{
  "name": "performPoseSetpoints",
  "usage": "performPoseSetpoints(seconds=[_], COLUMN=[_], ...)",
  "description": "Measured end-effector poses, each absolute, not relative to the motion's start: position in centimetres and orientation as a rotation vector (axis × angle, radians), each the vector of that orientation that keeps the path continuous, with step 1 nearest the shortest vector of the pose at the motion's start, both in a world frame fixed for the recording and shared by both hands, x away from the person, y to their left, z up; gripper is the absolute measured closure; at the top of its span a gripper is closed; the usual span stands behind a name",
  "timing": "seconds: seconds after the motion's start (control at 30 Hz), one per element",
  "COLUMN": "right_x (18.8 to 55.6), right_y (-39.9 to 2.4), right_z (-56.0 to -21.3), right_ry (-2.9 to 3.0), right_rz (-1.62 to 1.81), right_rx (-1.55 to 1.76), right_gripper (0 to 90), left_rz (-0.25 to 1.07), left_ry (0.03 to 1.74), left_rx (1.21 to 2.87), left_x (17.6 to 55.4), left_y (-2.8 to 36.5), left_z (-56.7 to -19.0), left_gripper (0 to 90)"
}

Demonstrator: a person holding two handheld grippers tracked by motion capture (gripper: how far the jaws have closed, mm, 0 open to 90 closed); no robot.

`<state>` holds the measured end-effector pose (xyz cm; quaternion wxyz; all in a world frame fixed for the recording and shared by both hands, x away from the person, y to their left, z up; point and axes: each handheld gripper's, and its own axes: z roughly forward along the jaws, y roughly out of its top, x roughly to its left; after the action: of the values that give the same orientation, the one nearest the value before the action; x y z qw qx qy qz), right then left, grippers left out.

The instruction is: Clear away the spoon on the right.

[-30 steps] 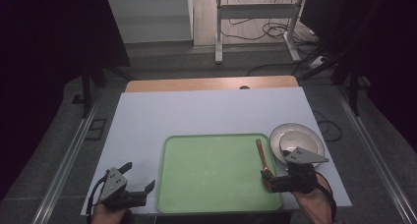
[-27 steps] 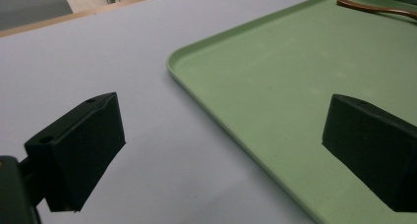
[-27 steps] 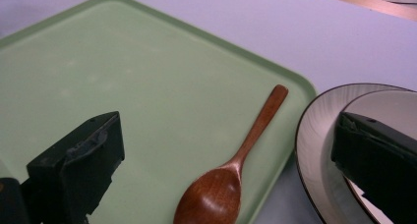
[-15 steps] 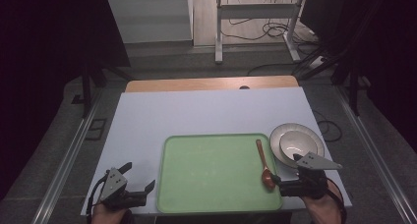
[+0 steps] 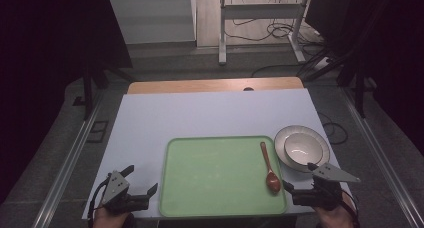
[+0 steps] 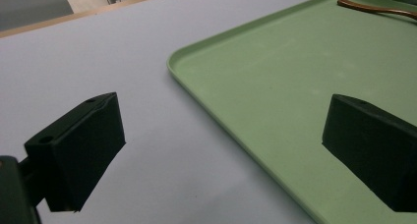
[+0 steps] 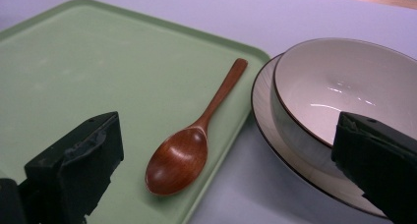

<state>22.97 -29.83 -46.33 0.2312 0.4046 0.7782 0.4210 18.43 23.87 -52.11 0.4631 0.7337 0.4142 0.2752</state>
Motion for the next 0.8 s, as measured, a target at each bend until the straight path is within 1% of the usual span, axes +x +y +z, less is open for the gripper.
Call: performPoseSetpoints(seconds=[0.53,0.8], right_x=[21.0,21.0], right_y=[-31.6,-31.8], right_z=[-48.1,-49.0], right_ry=[2.06,2.113], right_rz=[1.217,1.24], right_rx=[1.158,1.205], right_gripper=[0.0,0.0], left_rz=[0.676,0.677], left_ry=[1.018,1.017], left_rx=[1.804,1.805], left_x=[18.4,18.4], left_y=[23.9,23.9], left_z=[-52.1,-52.1], left_gripper=[2.2,2.2])
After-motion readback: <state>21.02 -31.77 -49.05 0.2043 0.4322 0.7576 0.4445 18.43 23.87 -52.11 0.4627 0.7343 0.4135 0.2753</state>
